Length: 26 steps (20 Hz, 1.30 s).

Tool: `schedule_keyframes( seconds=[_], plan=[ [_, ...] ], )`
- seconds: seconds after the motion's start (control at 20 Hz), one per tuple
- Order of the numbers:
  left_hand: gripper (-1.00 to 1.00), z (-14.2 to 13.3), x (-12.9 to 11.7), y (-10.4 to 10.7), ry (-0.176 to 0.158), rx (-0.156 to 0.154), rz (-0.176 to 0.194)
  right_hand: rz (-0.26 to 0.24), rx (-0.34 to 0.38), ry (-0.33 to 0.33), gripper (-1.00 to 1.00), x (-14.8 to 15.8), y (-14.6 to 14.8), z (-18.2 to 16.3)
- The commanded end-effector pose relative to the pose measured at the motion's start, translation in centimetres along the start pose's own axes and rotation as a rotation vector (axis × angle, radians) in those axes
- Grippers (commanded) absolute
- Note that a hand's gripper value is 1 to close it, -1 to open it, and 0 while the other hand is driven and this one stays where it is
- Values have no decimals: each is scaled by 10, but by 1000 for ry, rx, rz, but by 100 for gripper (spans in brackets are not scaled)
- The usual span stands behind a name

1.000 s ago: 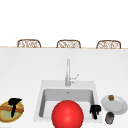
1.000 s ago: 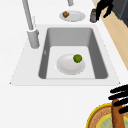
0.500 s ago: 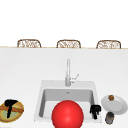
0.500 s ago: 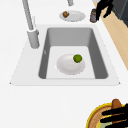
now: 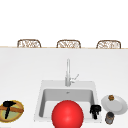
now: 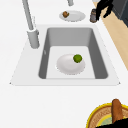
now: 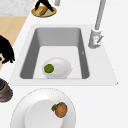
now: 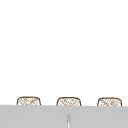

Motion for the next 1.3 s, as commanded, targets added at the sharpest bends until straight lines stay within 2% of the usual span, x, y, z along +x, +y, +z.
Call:
schedule_keyframes(
  seconds=[0.0,0.1,0.2,0.3,0.4,0.45,0.5,0.6,0.75,0.8,0.9,1.05,1.15,1.25],
  plan=[
    [-100,10,-12,-16,20,16,9,0,0,0,0,0,0,0],
    [-100,13,-24,-23,4,22,-1,0,0,0,0,0,0,0],
    [-100,14,-28,-18,-18,34,-4,0,0,0,0,0,0,0],
    [-100,13,-25,-10,-23,36,19,0,0,0,0,0,0,0],
    [-100,12,-13,-7,-23,41,19,0,0,0,0,0,0,0],
    [100,14,-6,-9,-24,41,12,0,0,0,0,0,0,0],
    [100,12,0,-9,-41,25,-20,0,0,0,0,0,0,0],
    [100,10,3,-4,-47,25,-71,0,0,0,0,0,0,0],
    [100,13,0,-3,-67,37,-105,0,0,0,0,0,0,0],
    [100,12,1,-1,-75,16,-111,0,0,0,0,0,0,0],
    [100,16,-2,3,-93,4,-113,0,0,0,0,0,0,0],
    [100,4,4,21,-82,11,-132,0,0,0,0,0,0,0],
    [100,-2,9,36,-81,7,-126,0,0,0,0,0,0,0],
    [100,-10,12,51,-97,3,-126,0,0,0,0,0,0,0]
  ],
)
